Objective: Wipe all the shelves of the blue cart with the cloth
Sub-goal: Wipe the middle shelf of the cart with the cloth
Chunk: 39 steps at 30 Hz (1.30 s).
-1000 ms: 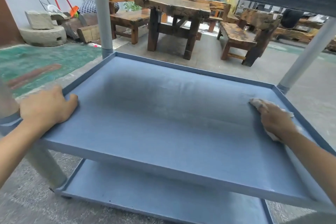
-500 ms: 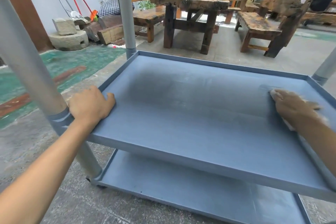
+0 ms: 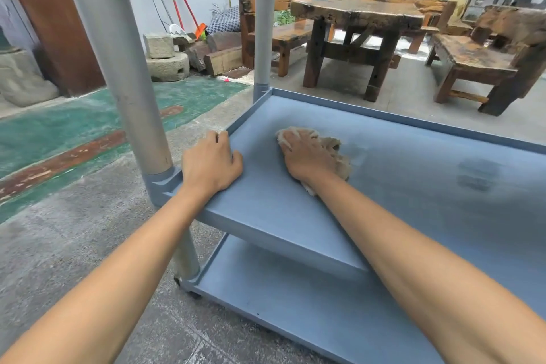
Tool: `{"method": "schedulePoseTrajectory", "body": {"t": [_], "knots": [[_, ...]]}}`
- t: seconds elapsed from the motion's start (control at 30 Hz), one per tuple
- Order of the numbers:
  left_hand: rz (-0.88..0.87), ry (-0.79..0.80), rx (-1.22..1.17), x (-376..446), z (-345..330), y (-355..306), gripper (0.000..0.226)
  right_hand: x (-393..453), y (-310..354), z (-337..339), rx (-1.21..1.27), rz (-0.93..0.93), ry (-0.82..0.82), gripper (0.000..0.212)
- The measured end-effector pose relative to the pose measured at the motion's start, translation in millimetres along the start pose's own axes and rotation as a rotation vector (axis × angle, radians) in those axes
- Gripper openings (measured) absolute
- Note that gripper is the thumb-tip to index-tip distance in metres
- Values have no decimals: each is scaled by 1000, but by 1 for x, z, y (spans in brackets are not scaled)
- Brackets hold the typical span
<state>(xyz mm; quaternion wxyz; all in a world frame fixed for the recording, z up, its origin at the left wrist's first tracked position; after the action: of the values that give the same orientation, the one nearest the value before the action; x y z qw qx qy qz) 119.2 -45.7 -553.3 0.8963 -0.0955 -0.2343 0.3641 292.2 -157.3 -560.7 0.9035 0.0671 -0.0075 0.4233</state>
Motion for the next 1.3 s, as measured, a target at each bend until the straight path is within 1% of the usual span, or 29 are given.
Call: {"method": "schedulePoseTrajectory", "body": {"t": [0.1,0.17,0.27,0.37,0.43,0.47,0.5,0.57,0.6,0.63,0.67,0.7,0.8,0.9,0.97,1.0,1.03,1.1,1.13,1.2,1.3], "knots": [[1,54,-18,2,2,6,49,-9,-6,2,6,46,-18,45],[9,61,-28,4,0,7,52,-15,-13,4,-4,63,-16,46],[69,72,-42,7,0,7,56,-25,-26,9,-12,95,-4,49],[195,159,-19,13,-1,0,57,-39,-53,13,23,95,-4,50],[325,210,42,17,-5,-11,56,-49,-78,17,29,50,-10,50],[346,223,80,17,-8,-19,55,-54,-91,19,23,27,-14,50],[289,222,94,15,-15,-30,52,-58,-106,21,15,1,-20,50],[34,249,13,13,-33,-57,50,-66,-139,25,5,-46,-44,48],[-65,316,-62,9,-40,-71,52,-70,-157,28,0,-69,-55,48],[-119,395,-108,4,-47,-84,53,-75,-178,30,-10,-100,-61,48],[-146,454,-104,1,-52,-91,55,-82,-200,33,-16,-131,-68,47],[-163,475,-78,0,-58,-95,57,-90,-224,36,-26,-166,-75,47],[-186,460,-50,6,-64,-91,62,-119,-301,48,-40,-296,-88,46],[-190,488,-16,16,-62,-94,63,-158,-373,65,-77,-513,-54,50],[-172,468,27,20,-56,-117,60,-187,-409,75,-85,-615,-41,46],[-151,445,70,21,-55,-132,63,-199,-422,79,-73,-648,-38,42],[-123,427,106,20,-57,-146,71,-208,-429,82,-59,-662,-40,39],[-12,441,157,12,-67,-173,91,-214,-431,84,-65,-658,-48,38],[65,451,143,4,-71,-186,99,-216,-428,84,-80,-663,-51,38],[180,422,91,-9,-77,-200,104,-219,-421,83,-109,-682,-46,41],[199,396,77,-11,-82,-202,107,-244,-410,84,-129,-689,-34,47]]}}
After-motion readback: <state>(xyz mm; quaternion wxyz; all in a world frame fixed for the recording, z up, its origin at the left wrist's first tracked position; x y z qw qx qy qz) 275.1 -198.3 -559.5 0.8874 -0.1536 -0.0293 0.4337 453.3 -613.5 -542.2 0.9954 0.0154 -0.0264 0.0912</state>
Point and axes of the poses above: each hand's wrist, its own x-axis towards the middle knuckle, its own z-axis out of the back of the hand, y = z × x, the point moved 1 cm from there along x, towards the middle knuckle, and after that the axes turned 14 degrees about -x, right-handed, at the moved point
